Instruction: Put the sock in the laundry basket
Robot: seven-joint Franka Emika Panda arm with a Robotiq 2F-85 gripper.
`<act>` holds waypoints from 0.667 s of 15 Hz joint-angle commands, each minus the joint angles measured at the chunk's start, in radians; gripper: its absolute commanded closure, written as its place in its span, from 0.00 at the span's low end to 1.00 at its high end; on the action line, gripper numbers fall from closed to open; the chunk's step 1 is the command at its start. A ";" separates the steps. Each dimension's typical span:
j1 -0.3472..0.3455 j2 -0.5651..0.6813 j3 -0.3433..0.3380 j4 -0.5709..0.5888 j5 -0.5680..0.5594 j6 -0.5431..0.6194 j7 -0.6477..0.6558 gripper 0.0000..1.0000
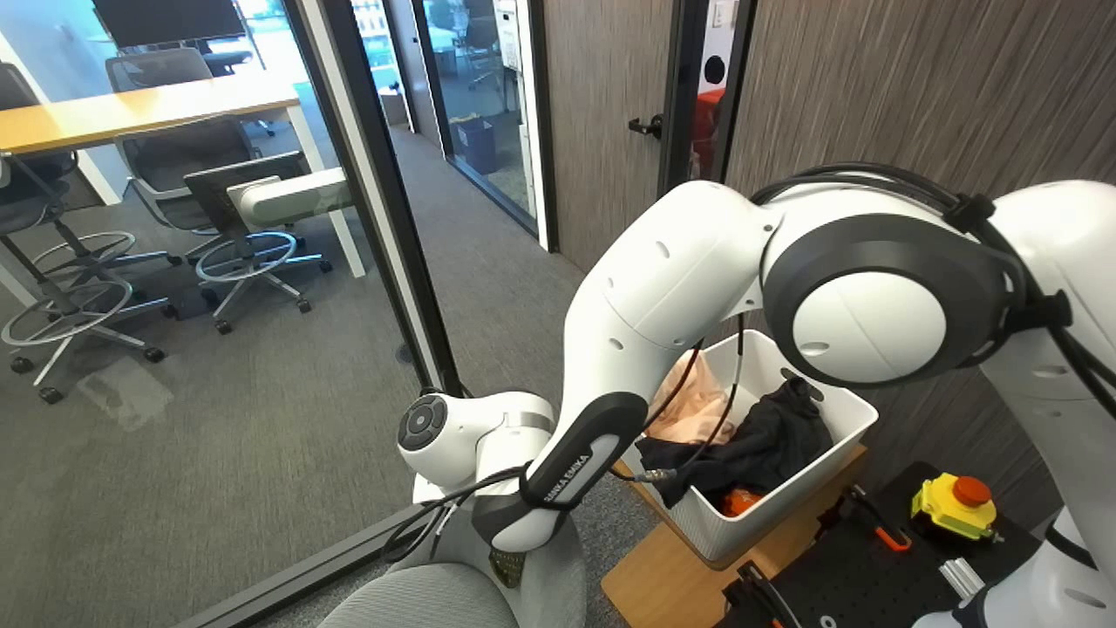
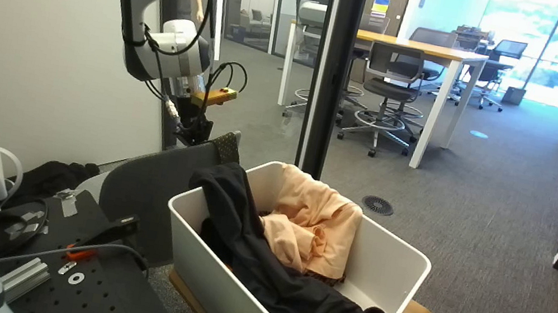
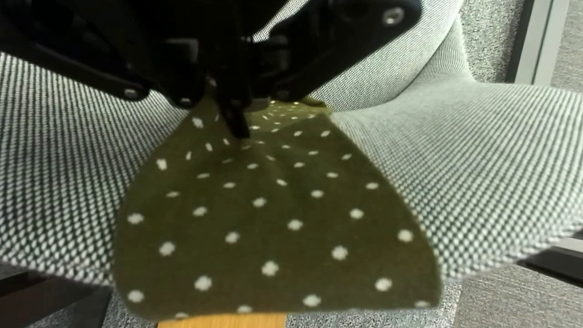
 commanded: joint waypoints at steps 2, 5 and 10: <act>0.003 0.017 -0.004 0.030 -0.026 -0.010 0.016 0.86; -0.007 0.017 0.009 0.040 0.003 -0.057 -0.001 0.88; -0.055 -0.005 0.050 0.065 0.096 -0.208 -0.088 0.92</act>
